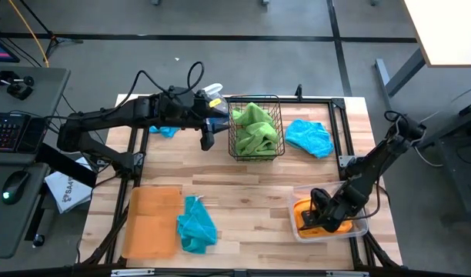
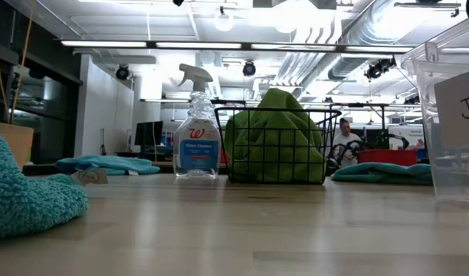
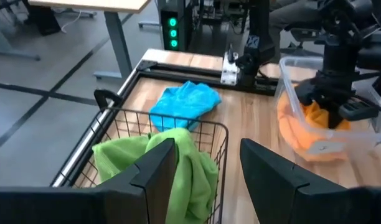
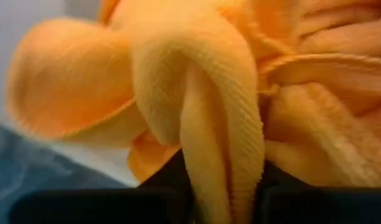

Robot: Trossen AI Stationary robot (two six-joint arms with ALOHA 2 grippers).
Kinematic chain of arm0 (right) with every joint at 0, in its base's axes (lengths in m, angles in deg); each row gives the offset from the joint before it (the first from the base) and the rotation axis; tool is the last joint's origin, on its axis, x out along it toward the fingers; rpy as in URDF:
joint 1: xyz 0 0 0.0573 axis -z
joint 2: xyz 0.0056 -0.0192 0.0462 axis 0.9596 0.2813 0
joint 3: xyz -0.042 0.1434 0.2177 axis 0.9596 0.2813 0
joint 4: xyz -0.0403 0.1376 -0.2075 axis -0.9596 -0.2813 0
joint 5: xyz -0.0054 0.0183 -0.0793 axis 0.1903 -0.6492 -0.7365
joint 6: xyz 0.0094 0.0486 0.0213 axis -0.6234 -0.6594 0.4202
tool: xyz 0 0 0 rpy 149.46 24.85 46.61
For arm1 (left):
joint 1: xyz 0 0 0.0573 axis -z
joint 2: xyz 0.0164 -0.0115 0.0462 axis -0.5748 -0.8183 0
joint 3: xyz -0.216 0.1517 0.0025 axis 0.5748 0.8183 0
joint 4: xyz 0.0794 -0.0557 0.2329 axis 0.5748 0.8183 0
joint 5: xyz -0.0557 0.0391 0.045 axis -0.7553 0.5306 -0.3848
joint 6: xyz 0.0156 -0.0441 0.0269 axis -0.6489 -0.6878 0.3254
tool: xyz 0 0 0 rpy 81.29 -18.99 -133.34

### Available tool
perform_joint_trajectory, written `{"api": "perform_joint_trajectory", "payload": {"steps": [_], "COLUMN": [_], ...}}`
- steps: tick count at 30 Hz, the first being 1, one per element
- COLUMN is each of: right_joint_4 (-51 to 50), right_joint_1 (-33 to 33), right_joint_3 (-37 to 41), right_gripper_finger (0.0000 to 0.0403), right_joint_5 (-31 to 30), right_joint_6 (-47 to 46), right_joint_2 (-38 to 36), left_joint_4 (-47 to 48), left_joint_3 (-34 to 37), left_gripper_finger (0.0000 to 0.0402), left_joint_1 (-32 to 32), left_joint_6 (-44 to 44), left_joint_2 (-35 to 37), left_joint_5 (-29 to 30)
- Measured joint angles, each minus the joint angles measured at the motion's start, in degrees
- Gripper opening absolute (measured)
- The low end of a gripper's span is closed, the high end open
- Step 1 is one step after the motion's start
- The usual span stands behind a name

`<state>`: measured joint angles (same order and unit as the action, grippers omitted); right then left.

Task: Sort microfiber towel by color & place in baskets
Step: Put the yellow towel into the transparent bin, then put the top right blue towel into the orange bin

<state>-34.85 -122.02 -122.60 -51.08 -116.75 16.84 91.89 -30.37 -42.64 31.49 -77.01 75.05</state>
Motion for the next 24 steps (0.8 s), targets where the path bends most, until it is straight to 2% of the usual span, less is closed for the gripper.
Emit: {"api": "perform_joint_trajectory", "payload": {"steps": [4,7,11,14,16,19,21,24], "right_joint_4": [-1.4,-4.6,-15.1,-25.3,-31.7,-38.2,-39.1,-38.9], "right_joint_1": [0.0,0.0,0.0,0.0,0.0,0.0,0.1,1.5], "right_joint_3": [-3.2,-7.0,-13.6,-19.2,-23.1,-27.6,-28.7,-28.7], "right_gripper_finger": [0.0141,0.0186,0.0232,0.0249,0.0252,0.0252,0.0252,0.0252], "right_joint_5": [0.6,3.9,9.5,10.6,8.9,1.8,-2.4,-3.3], "right_joint_6": [3.7,8.3,13.2,16.9,17.9,18.1,17.4,18.2], "right_joint_2": [0.0,0.0,0.0,0.0,0.0,-0.1,-0.1,0.0], "left_joint_4": [0.0,0.7,3.9,6.6,7.5,7.5,7.5,7.8], "left_joint_3": [-0.4,-0.4,-0.4,-0.4,-0.4,-0.4,-0.4,-0.4], "left_gripper_finger": [0.0170,0.0170,0.0170,0.0170,0.0170,0.0170,0.0170,0.0170], "left_joint_1": [-0.5,-0.8,-0.8,-0.8,-0.8,-0.8,-0.8,-0.8], "left_joint_6": [0.9,0.9,1.4,1.5,1.5,0.7,0.0,-1.1], "left_joint_2": [0.1,0.0,0.0,0.0,0.0,0.0,0.0,0.0], "left_joint_5": [0.1,0.1,-0.2,-0.5,-0.6,-0.6,-0.6,-0.6]}}
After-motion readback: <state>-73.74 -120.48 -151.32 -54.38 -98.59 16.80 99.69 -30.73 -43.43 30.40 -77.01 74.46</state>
